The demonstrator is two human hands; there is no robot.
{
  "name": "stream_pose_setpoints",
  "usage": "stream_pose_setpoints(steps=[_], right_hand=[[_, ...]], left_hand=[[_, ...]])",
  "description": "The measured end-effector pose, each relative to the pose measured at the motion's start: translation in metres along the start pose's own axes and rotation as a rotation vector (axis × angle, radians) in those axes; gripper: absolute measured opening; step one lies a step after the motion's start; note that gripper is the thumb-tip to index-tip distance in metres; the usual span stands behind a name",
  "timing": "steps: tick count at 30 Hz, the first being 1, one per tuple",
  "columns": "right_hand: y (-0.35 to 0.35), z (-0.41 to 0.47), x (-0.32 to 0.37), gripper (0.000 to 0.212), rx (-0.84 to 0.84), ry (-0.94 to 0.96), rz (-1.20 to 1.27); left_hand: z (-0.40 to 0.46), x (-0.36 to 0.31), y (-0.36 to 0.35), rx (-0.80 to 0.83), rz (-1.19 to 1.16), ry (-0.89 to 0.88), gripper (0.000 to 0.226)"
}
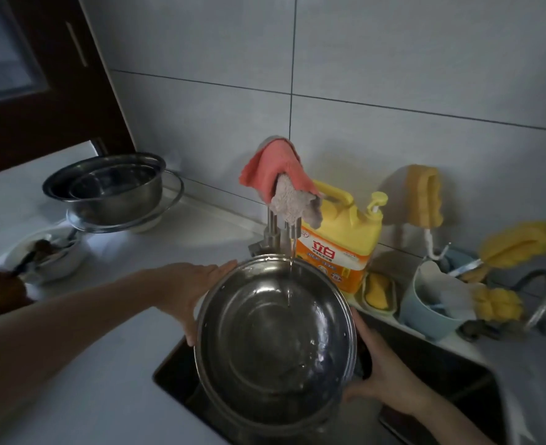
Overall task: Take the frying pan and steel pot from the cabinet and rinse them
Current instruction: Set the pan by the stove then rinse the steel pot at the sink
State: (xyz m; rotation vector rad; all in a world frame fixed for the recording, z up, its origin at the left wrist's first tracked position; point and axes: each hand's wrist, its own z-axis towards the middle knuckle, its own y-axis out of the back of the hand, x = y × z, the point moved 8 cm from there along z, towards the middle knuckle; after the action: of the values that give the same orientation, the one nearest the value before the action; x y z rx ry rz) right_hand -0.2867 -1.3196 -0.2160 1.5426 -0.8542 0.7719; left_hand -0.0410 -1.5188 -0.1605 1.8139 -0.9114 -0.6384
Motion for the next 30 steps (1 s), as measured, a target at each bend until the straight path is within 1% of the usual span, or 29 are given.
stream_pose_setpoints(steps=[3,6,8,11,13,15,16,18,21,24,25,26,28,29,30], right_hand=[[0.008,0.002,0.006,0.140,-0.109,0.010,-0.062],[0.021,-0.006,0.000,0.140,-0.166,-0.010,-0.189],[0.031,-0.017,-0.009,0.138,-0.179,-0.020,-0.281],[0.045,-0.041,-0.021,0.137,-0.205,-0.005,-0.384],[0.057,-0.058,-0.020,0.143,-0.268,0.049,-0.498],[0.069,-0.076,-0.013,0.151,-0.383,0.154,-0.650],[0.074,-0.084,-0.010,0.154,-0.407,0.177,-0.692],[0.084,-0.103,-0.001,0.153,-0.493,0.241,-0.766],[0.105,-0.127,0.025,0.149,-0.644,0.395,-0.836],[0.124,-0.143,0.045,0.146,-0.703,0.410,-0.840],[0.130,-0.147,0.053,0.143,-0.720,0.419,-0.834],[0.136,-0.152,0.063,0.135,-0.744,0.460,-0.841],[0.147,-0.163,0.084,0.102,-0.783,0.571,-0.861],[0.150,-0.166,0.095,0.089,-0.789,0.608,-0.875],[0.154,-0.169,0.105,0.089,-0.802,0.629,-0.889]], left_hand=[[-0.001,0.002,0.001,-0.140,0.112,-0.049,0.150],[0.005,-0.009,-0.012,-0.286,0.110,-0.006,0.149],[0.007,-0.024,-0.022,-0.416,0.145,0.000,0.152],[0.011,-0.046,-0.041,-0.494,0.157,0.013,0.152],[0.010,-0.065,-0.044,-0.549,0.146,0.027,0.149],[0.005,-0.081,-0.036,-0.691,0.155,0.020,0.143],[-0.001,-0.090,-0.031,-0.769,0.176,0.001,0.136],[-0.012,-0.104,-0.016,-0.916,0.210,-0.048,0.121],[-0.025,-0.120,0.011,-1.054,0.261,-0.100,0.110],[-0.038,-0.133,0.044,-1.157,0.311,-0.117,0.103],[-0.042,-0.137,0.056,-1.176,0.334,-0.112,0.102],[-0.047,-0.140,0.067,-1.198,0.358,-0.111,0.101],[-0.056,-0.145,0.089,-1.243,0.395,-0.105,0.096],[-0.062,-0.148,0.101,-1.265,0.412,-0.098,0.094],[-0.067,-0.149,0.111,-1.285,0.427,-0.089,0.093]])
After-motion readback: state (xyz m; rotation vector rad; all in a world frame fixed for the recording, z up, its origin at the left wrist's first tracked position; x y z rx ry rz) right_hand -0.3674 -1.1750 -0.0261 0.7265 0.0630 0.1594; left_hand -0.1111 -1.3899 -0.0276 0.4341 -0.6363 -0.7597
